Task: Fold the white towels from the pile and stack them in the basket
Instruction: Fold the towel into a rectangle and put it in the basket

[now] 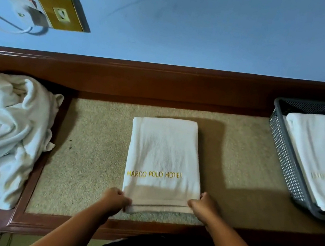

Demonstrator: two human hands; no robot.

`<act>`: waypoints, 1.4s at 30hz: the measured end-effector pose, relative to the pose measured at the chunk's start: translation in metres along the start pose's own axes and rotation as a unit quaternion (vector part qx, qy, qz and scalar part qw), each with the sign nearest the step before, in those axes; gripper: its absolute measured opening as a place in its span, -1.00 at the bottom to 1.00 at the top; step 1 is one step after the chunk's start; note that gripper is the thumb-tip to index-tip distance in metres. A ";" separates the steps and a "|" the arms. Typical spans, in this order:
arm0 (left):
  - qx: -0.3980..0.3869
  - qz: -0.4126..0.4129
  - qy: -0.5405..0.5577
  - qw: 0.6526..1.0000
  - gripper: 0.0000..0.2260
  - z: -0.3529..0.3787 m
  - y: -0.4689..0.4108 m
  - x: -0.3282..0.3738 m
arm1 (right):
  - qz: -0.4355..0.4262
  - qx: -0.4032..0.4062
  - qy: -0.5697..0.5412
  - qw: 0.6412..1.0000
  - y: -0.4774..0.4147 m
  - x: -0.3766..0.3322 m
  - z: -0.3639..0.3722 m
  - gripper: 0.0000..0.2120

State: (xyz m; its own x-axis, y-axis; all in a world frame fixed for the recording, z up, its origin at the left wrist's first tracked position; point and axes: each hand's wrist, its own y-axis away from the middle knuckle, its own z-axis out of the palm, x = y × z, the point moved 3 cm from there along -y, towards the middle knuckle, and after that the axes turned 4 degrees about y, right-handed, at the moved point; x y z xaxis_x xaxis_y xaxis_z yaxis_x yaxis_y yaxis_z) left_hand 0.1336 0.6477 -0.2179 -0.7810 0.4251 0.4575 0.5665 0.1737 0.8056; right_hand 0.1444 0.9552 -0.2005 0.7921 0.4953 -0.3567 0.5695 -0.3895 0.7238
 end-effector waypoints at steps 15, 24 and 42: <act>-0.178 0.064 0.392 0.900 -0.68 0.023 0.095 0.096 | -0.095 -0.115 -0.362 0.920 0.040 -0.030 -0.073 -0.54; -0.248 0.108 0.457 0.847 -0.64 0.099 0.187 0.206 | -0.095 -0.154 -0.549 0.816 0.062 0.007 -0.210 -0.60; -0.378 0.186 0.379 0.824 -0.66 0.422 0.222 0.380 | -0.165 0.139 -0.609 0.763 -0.079 0.152 -0.507 -0.81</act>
State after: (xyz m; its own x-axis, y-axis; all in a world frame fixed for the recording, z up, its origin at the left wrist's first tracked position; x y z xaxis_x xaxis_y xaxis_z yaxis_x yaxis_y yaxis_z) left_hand 0.0739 1.2229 -0.0241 -0.6923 -0.4032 0.5984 0.7021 -0.5676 0.4299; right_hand 0.1082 1.4552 -0.0120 0.1151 -0.4213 -0.8996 0.6734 -0.6326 0.3825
